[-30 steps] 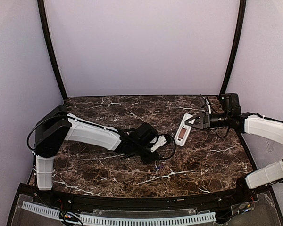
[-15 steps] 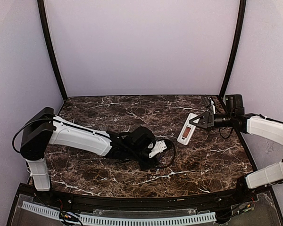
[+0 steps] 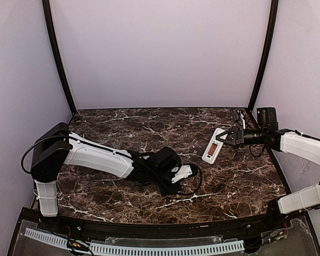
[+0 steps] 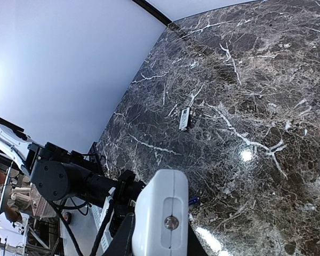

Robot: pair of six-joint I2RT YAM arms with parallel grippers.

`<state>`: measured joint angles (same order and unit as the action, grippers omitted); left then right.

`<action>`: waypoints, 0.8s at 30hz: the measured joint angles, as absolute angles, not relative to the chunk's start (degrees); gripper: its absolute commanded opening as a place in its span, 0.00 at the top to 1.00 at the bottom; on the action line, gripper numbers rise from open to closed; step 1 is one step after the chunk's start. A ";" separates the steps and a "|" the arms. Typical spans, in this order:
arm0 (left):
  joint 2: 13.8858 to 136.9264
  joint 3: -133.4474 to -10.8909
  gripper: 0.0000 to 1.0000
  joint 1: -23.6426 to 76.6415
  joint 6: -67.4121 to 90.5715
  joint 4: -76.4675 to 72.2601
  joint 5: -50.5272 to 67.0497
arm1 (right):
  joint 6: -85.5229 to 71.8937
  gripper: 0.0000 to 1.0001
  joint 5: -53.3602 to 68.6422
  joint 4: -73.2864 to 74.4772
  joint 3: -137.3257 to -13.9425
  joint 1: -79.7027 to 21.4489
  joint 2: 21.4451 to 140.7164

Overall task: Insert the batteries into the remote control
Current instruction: Pick up the battery from the center of the board.

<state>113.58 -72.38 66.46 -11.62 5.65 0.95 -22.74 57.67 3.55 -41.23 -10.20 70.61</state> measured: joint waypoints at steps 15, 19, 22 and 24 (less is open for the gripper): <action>115.63 -73.12 0.84 66.65 -12.47 8.69 -0.97 | -22.72 1.00 58.08 3.90 -40.75 -9.96 70.61; 115.66 -73.45 0.86 67.00 -12.73 9.50 -1.13 | -22.68 1.00 58.06 3.95 -40.38 -9.96 70.61; 116.07 -74.61 0.87 67.09 -12.91 10.74 -1.21 | -22.59 1.00 58.06 3.92 -40.27 -9.96 70.61; 116.62 -75.66 0.87 67.09 -13.04 11.49 -1.43 | -22.55 1.00 58.06 3.95 -40.23 -9.96 70.61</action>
<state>116.62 -75.66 67.09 -13.04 11.49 -1.43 -22.55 58.06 3.95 -40.23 -9.96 70.61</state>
